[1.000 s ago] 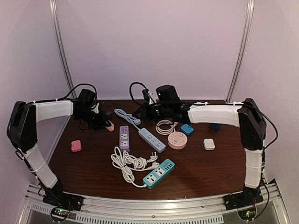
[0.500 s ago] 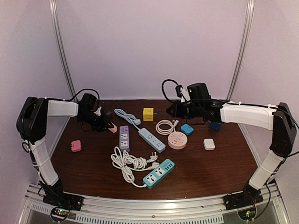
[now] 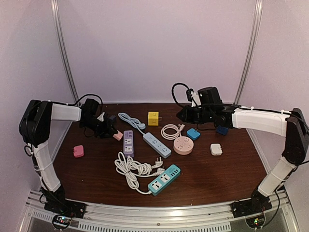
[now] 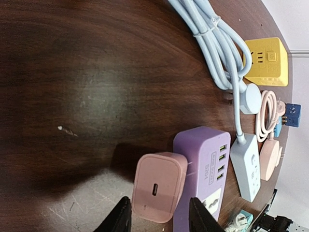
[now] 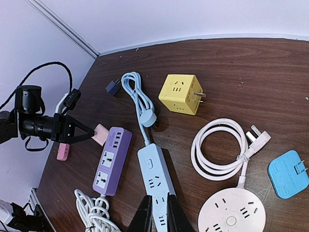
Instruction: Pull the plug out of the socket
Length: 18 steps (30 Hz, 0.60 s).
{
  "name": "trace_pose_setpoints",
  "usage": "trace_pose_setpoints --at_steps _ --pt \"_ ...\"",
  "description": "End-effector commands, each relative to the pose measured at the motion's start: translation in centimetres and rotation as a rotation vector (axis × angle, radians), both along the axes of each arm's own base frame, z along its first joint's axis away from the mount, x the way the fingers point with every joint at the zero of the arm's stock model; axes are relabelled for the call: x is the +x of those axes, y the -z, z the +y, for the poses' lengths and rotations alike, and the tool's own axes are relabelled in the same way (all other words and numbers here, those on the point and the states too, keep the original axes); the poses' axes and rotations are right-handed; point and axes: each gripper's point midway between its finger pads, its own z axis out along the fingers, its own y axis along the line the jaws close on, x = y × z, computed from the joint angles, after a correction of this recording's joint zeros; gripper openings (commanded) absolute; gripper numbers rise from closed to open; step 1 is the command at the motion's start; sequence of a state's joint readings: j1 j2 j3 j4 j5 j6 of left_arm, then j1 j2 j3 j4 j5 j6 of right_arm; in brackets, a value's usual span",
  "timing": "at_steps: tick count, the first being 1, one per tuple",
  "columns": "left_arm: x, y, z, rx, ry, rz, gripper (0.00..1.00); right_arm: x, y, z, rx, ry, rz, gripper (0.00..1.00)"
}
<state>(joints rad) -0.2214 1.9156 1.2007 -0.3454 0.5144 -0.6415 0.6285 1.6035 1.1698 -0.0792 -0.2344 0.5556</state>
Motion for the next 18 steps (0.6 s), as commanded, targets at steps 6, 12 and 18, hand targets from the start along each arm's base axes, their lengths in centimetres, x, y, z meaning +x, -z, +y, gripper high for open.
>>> trace_pose_setpoints --at_steps 6,12,18 --pt "0.6 -0.4 1.5 0.076 0.003 -0.033 0.48 0.1 -1.6 -0.9 -0.010 0.024 -0.045 0.16" --pt "1.0 -2.9 2.1 0.105 -0.003 -0.101 0.62 0.3 -1.9 -1.9 -0.027 0.041 -0.054 0.32" --pt "1.2 -7.2 2.6 0.168 -0.001 -0.239 0.88 0.5 -2.0 -3.1 -0.063 0.069 -0.071 0.89"
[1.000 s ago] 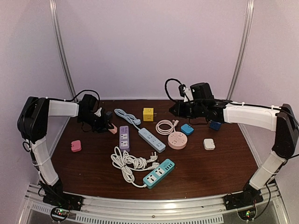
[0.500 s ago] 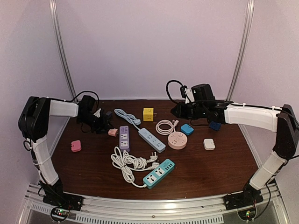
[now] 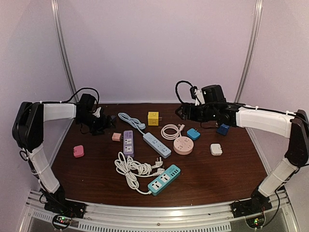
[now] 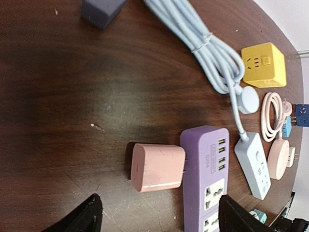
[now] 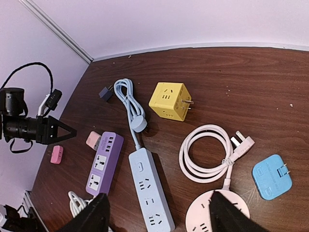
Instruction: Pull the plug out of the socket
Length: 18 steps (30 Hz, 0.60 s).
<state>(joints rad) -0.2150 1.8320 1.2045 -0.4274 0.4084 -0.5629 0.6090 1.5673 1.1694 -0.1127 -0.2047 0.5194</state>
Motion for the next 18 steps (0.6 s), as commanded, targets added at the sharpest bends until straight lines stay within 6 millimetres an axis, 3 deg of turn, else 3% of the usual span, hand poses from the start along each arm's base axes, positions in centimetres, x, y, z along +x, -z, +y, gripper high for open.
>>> trace_pose_setpoints --at_steps 1,3,8,12,18 --pt "1.5 -5.7 0.6 0.074 0.005 -0.197 0.92 0.4 -1.1 -1.8 -0.035 0.048 -0.045 0.98" --pt "1.4 -6.8 0.5 0.118 0.013 -0.244 0.97 0.6 -1.0 -2.3 -0.047 0.064 -0.050 1.00" --pt "0.8 -9.5 -0.5 0.226 0.043 -0.364 0.98 1.1 -0.8 -4.6 -0.085 0.129 -0.073 1.00" --pt "0.3 -11.7 0.1 0.282 0.006 -0.445 0.98 1.1 -0.8 -7.1 -0.117 0.186 -0.119 1.00" --pt "-1.1 -13.9 4.2 0.423 -0.117 -0.555 0.98 0.8 -2.1 -13.3 -0.239 0.375 -0.225 1.00"
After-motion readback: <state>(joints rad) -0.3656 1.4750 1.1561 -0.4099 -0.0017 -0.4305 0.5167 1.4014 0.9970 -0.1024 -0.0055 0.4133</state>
